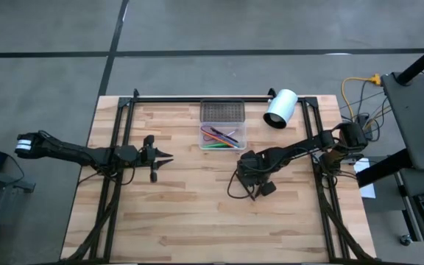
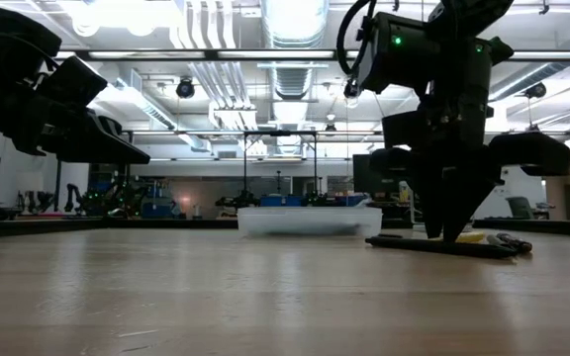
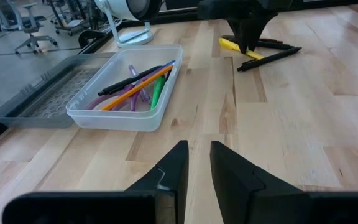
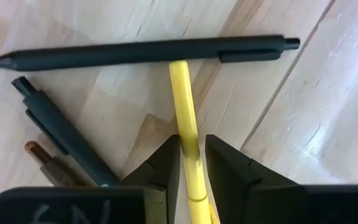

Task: Pick & place school supplies into a supply box
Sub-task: Put the yellow pen into the black box

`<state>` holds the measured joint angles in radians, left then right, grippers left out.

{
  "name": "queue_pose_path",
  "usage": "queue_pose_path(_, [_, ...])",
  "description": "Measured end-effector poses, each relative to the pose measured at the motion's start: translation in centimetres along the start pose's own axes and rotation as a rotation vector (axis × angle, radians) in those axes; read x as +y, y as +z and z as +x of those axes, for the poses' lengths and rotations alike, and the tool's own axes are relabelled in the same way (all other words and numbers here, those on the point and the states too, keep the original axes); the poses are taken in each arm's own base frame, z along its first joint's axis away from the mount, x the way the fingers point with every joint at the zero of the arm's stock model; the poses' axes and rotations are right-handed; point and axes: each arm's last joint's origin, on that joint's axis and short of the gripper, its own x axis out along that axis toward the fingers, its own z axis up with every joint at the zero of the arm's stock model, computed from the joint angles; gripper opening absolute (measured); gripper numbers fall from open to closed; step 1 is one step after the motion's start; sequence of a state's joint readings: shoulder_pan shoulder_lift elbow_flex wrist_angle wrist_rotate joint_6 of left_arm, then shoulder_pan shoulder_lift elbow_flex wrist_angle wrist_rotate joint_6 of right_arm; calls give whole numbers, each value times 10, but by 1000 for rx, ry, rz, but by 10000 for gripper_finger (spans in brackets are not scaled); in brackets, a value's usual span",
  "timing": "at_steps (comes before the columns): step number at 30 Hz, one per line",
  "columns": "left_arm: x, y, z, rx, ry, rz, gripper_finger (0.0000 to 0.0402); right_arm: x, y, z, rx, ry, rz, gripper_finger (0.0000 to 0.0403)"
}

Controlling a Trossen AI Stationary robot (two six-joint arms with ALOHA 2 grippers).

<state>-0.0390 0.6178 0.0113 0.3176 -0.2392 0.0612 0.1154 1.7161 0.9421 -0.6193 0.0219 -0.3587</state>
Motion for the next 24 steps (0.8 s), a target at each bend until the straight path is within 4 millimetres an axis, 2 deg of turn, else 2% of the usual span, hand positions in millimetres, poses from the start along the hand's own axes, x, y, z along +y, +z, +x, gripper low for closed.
queue_pose_path(11, [0, 0, 0, 0, 0, 0, 52, 0, 0, 0, -1, 0, -3, 68])
queue_pose_path(24, [0, 0, 0, 0, 0, 0, 52, 0, 0, 0, 1, 2, 96, 68])
